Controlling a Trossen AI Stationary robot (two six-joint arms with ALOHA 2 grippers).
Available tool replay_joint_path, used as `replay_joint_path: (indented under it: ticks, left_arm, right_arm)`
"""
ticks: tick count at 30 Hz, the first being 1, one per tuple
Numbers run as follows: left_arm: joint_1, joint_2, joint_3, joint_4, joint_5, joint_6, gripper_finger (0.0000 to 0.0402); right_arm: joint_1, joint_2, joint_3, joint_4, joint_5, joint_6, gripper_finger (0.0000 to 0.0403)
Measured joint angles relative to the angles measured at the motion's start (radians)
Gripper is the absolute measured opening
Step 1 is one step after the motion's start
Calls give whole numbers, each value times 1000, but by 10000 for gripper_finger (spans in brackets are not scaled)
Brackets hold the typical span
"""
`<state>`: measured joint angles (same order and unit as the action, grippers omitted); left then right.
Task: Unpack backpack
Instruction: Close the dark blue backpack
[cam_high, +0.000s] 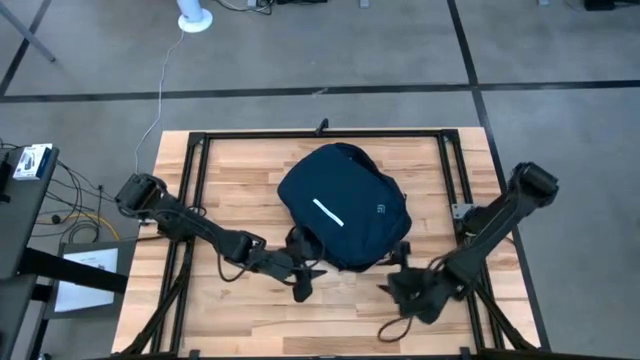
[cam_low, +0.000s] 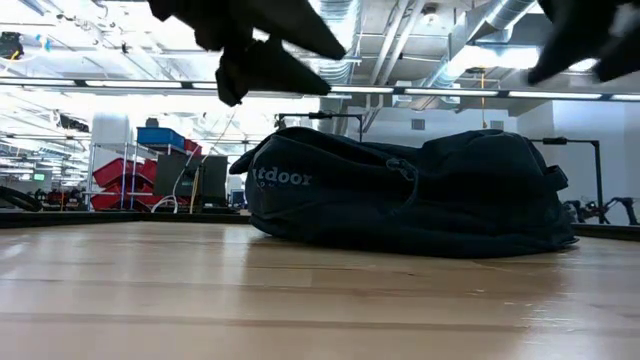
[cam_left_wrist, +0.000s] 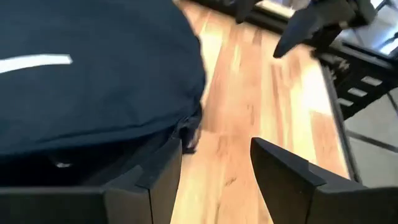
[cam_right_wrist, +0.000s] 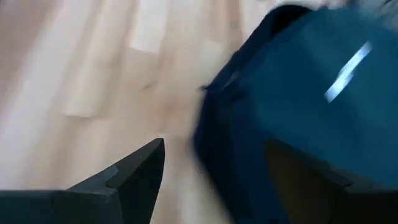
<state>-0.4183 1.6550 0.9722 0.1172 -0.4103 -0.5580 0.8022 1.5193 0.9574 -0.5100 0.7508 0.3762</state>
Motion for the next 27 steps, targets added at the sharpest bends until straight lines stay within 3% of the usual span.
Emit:
replay_joint_path:
  ticks: [3, 9, 17, 21, 27]
  left_arm:
    - [12, 0, 0, -20, 27, -3, 180]
    - [15, 0, 0, -24, 43, 23, 180]
    - [10, 0, 0, -28, 43, 23, 180]
    - [9, 0, 0, -62, 43, 21, 180]
    - [10, 0, -1, -103, 43, 15, 180]
  right_arm:
    - [-21, 87, 24, 40, 60, -145, 265]
    - [-80, 186, 26, 111, 75, -324, 265]
    - [-161, 324, 49, 175, 158, -327, 254]
    - [-183, 346, 104, 174, 223, -250, 193]
    - [-197, 347, 136, 142, 229, -208, 25]
